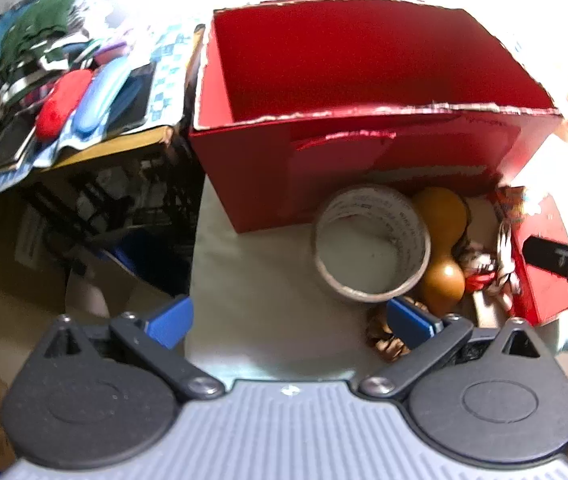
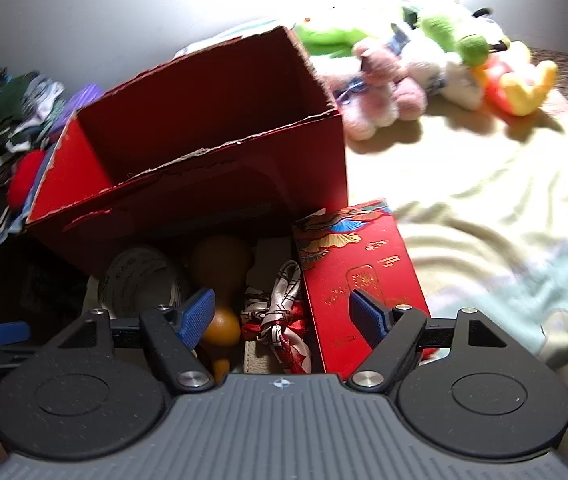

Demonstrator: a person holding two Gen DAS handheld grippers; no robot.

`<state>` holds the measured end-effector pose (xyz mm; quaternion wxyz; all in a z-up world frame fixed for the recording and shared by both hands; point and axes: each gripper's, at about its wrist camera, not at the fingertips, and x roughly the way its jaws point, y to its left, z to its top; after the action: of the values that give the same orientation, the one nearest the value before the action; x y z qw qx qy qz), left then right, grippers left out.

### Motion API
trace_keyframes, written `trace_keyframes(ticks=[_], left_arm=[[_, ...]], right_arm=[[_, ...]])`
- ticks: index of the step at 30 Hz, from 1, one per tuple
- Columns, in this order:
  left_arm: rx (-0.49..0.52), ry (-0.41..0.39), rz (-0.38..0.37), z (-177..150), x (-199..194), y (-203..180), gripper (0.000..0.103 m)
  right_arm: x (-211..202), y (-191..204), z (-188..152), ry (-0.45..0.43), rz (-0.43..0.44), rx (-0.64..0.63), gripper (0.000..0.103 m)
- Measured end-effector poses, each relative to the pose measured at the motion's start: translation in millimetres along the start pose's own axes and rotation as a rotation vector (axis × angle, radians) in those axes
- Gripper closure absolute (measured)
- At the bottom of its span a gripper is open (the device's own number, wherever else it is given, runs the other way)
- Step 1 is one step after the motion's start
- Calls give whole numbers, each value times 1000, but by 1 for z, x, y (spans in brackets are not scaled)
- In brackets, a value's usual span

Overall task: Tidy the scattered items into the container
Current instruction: 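Approach the tape roll beside the red box with the left tool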

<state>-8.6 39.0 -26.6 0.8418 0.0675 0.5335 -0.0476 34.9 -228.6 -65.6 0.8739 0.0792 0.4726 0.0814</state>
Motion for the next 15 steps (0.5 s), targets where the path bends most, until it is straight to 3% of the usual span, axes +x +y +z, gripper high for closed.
trace_keyframes(ticks=[4,10,15], left_arm=[[37,29,-57,-8,3,8,1],[60,9,-76,-13,1,12,1],[73,7,-91,-21,-1,14,1]], right_arm=[[-4,3,-16,-4,-34,62,27],[-14,6,-28,-29,-83,90,28],[-22,14,-40,-32,-99,85,35]])
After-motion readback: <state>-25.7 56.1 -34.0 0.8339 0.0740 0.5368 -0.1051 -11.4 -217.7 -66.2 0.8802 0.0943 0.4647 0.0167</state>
